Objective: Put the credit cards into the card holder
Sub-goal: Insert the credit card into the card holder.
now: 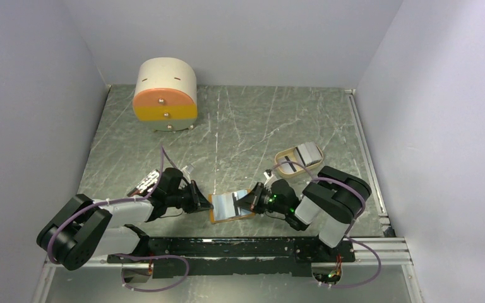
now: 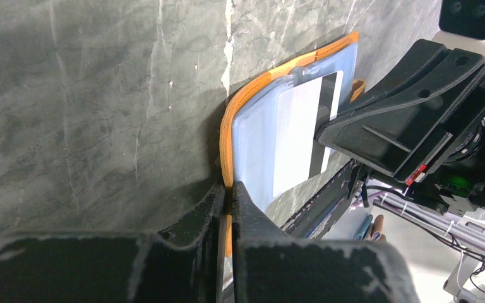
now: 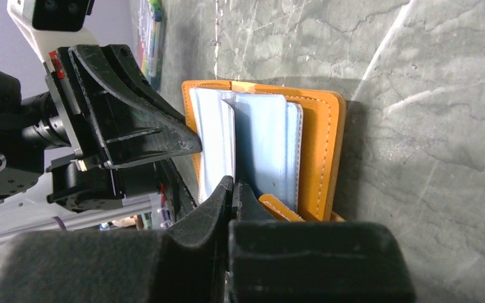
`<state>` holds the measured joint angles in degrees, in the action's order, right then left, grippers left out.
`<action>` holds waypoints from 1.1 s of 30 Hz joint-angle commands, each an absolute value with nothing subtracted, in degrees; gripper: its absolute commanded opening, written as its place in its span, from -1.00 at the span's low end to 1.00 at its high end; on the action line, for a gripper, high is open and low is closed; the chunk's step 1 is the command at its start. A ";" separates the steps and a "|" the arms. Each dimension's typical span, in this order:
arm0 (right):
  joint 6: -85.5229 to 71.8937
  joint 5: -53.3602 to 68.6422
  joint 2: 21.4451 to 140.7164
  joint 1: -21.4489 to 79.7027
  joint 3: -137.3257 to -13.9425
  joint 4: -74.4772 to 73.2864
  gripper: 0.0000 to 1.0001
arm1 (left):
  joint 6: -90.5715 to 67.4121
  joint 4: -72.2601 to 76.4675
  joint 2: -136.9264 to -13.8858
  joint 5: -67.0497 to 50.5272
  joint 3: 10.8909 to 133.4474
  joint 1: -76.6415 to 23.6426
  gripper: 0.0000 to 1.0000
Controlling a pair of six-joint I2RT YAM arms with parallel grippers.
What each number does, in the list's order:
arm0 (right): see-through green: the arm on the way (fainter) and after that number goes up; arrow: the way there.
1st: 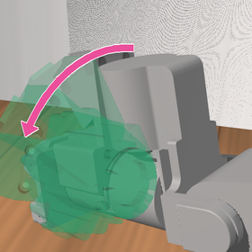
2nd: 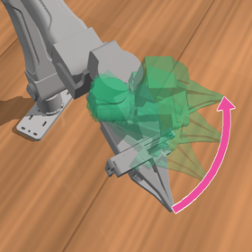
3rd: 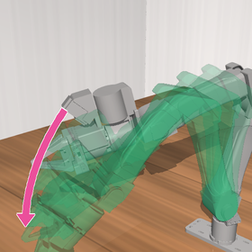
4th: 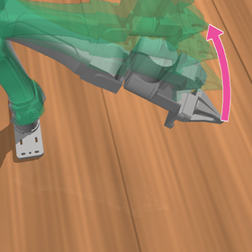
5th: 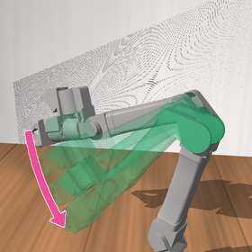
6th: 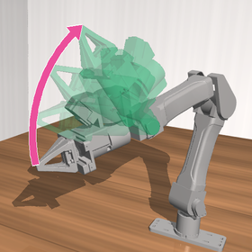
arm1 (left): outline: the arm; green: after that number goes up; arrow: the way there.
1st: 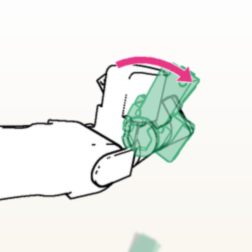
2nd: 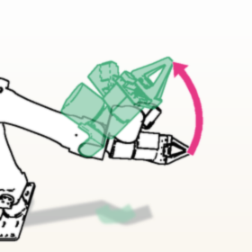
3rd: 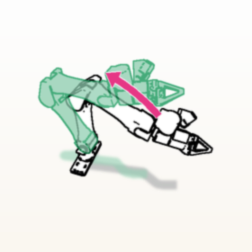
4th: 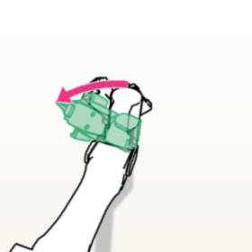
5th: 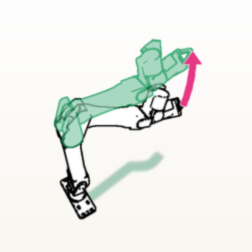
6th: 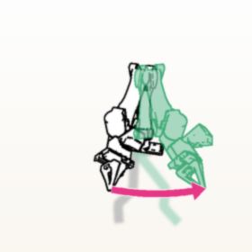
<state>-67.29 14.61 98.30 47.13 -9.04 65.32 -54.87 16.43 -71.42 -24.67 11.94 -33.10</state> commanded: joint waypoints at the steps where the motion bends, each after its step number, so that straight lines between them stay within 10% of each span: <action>1: -68.52 12.90 100.00 47.47 -6.90 68.64 -1.00 | -54.50 17.44 -71.15 -24.90 11.54 -33.28 -0.82; 6: -67.83 13.23 98.95 47.83 -7.61 66.01 -0.95 | -54.66 18.18 -71.89 -25.20 11.50 -33.24 -0.82; 11: -65.87 11.13 95.92 50.66 -10.07 56.00 -0.36 | -54.60 18.02 -71.52 -25.12 11.43 -33.23 -0.82; 33: -58.99 -1.54 86.58 56.24 -24.34 18.69 -0.07 | -54.62 18.05 -71.26 -25.26 11.60 -33.40 -0.82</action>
